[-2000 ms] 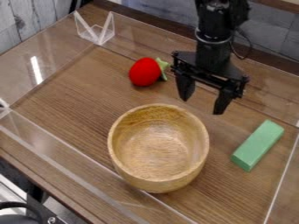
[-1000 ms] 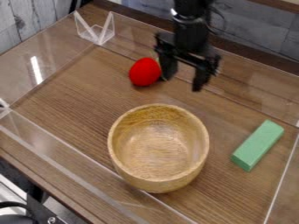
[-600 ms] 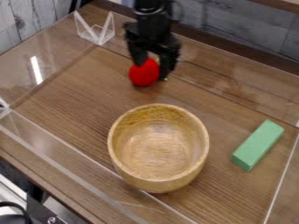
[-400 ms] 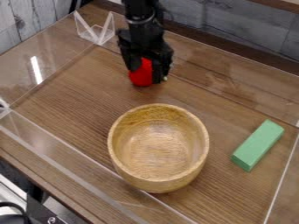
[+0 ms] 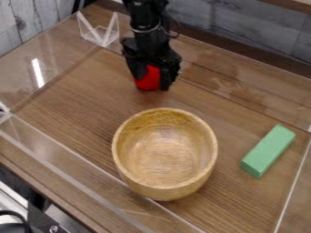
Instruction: Move the red fruit to the left
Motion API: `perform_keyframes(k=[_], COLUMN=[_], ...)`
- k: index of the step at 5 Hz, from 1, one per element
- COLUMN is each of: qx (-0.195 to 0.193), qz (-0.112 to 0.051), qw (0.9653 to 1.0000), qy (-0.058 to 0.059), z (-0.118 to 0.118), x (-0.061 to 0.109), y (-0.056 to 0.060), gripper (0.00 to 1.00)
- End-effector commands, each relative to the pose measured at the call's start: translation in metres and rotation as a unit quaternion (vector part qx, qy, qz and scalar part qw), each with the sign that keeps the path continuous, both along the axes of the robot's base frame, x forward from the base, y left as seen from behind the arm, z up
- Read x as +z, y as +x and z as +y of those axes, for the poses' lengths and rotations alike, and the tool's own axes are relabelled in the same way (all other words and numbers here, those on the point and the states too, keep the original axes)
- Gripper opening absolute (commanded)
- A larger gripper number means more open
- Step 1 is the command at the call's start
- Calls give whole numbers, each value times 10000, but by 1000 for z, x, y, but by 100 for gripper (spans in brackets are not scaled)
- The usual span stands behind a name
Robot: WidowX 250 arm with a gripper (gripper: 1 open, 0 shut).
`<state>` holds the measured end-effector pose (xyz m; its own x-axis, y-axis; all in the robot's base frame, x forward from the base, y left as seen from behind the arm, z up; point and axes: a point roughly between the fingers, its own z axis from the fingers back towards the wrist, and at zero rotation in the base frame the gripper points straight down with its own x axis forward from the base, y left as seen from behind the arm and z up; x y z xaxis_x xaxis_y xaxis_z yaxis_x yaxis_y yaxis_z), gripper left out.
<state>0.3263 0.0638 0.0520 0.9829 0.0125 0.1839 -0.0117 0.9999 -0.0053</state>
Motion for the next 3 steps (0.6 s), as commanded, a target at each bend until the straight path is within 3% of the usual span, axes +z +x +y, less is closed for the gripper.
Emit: perform_keyframes(k=[1,3], qx=[154,693], qz=[-364,-363], qw=[9992,9969], qy=[61,114], z=[4,1], x=[28,30], y=[18,25], gripper=[100,100])
